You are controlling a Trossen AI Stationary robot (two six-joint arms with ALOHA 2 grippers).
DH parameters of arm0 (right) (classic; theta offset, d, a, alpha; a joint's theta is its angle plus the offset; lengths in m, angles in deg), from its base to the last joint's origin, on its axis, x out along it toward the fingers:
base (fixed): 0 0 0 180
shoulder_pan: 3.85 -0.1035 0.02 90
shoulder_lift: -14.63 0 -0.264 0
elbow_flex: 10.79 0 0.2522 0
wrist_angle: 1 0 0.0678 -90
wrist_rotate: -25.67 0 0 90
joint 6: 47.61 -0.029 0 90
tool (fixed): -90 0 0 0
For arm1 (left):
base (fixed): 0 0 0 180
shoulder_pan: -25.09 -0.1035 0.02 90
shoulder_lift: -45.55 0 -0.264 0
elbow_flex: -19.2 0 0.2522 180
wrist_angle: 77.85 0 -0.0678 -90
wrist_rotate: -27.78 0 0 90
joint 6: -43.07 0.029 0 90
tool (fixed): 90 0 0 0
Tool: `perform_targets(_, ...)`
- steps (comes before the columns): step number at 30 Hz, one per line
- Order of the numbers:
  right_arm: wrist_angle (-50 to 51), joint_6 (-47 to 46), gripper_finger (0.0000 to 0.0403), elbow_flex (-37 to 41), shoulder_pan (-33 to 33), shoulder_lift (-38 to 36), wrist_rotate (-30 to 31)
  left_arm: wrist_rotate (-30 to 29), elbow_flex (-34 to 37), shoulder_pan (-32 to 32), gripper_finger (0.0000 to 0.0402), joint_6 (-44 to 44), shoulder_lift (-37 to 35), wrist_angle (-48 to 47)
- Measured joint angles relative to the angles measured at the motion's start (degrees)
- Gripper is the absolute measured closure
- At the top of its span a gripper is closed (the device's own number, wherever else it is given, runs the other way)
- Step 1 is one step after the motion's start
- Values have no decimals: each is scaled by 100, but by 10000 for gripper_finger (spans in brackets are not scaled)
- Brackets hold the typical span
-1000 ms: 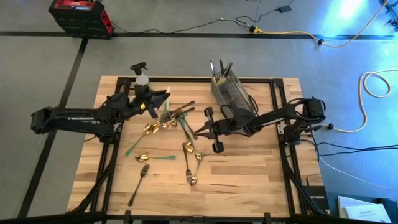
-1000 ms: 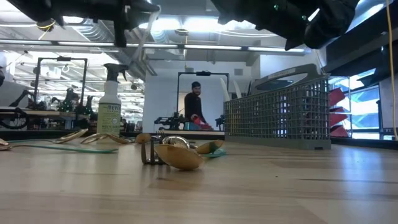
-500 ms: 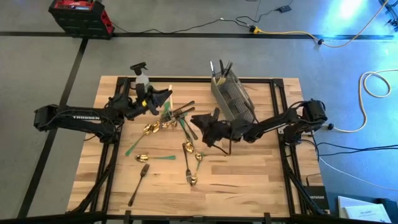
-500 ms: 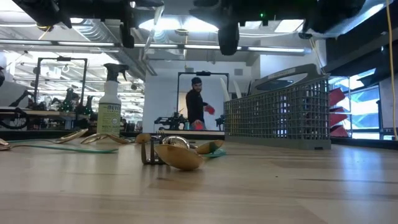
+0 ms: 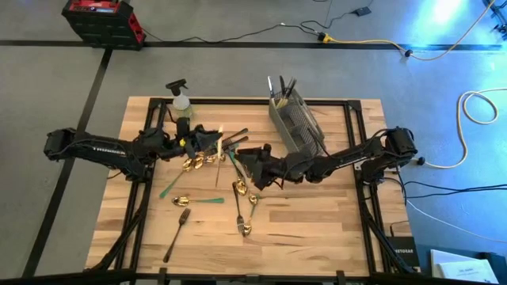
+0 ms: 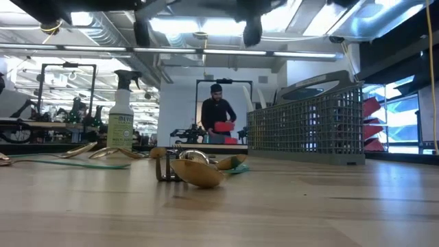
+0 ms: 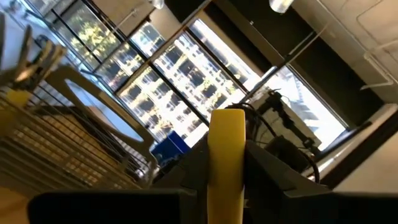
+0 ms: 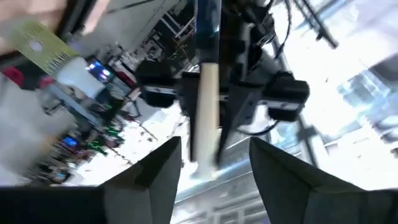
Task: Sort silverware
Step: Put the yellow table knife into the silverware basket
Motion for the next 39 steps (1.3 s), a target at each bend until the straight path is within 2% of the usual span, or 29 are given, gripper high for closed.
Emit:
perform_targets(11,51,151,228,-803,-181,921,-128,-149,-2,351,345,-69,0,8)
perform_targets(23,472,191,228,-1052,-8,971,-87,-227,-2,599,345,62,0,-11)
perform_targets(39,423,195,228,-1051,160,1019,-730,-380,-4,692,345,168,0,-128)
